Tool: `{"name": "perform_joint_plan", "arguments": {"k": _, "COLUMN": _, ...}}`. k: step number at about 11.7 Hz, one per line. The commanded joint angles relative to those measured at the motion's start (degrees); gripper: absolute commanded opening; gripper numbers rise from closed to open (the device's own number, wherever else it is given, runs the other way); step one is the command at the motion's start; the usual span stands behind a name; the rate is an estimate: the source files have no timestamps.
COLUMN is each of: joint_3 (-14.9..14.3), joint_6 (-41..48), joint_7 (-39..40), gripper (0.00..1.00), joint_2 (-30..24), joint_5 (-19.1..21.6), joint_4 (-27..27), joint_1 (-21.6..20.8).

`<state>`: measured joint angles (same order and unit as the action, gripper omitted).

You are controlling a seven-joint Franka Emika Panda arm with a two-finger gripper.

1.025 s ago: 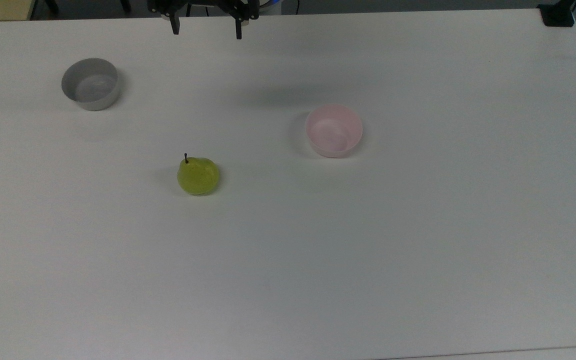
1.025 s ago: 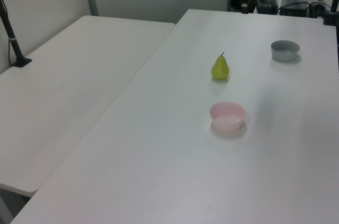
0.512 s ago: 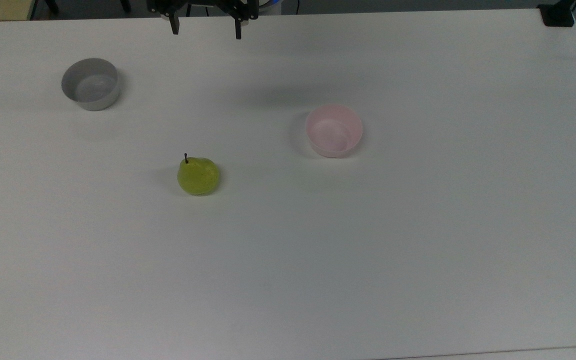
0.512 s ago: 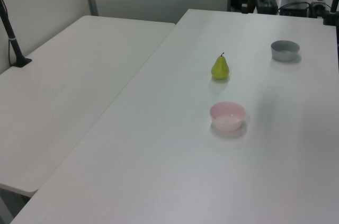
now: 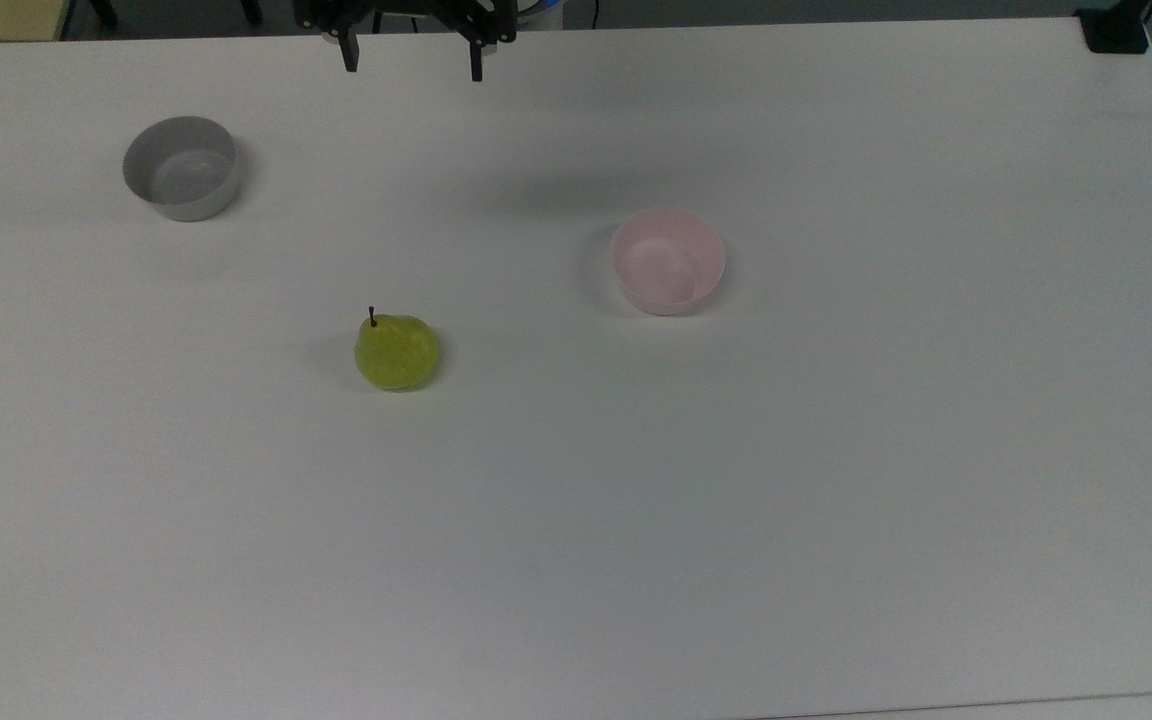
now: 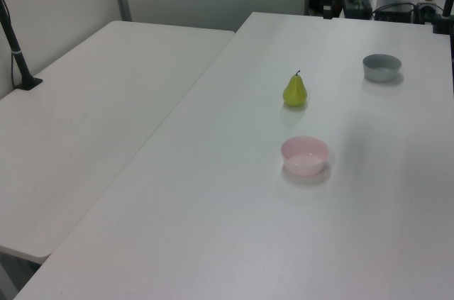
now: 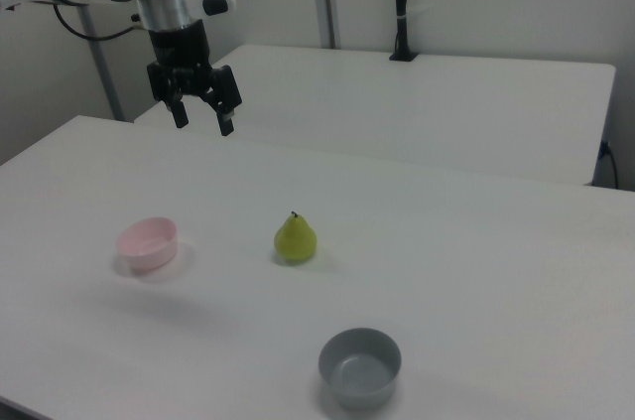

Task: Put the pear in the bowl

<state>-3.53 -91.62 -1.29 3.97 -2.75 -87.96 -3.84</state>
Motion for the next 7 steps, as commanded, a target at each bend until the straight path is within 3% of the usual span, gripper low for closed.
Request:
{"name": "perform_joint_plan", "arguments": {"k": 1, "joint_3": 0.4, "joint_6": -3.6, "joint_7": 0.7, "gripper": 1.0, "joint_2": 1.2, "joint_5": 0.1, "joint_4": -0.7, "joint_1": 0.7}}
{"name": "perform_joint_plan", "arguments": {"k": 7, "joint_3": 0.0, "joint_6": -8.2, "joint_7": 2.2, "gripper": 1.0, "joint_2": 8.8, "joint_5": -0.2, "joint_4": 4.6, "joint_1": 2.3}}
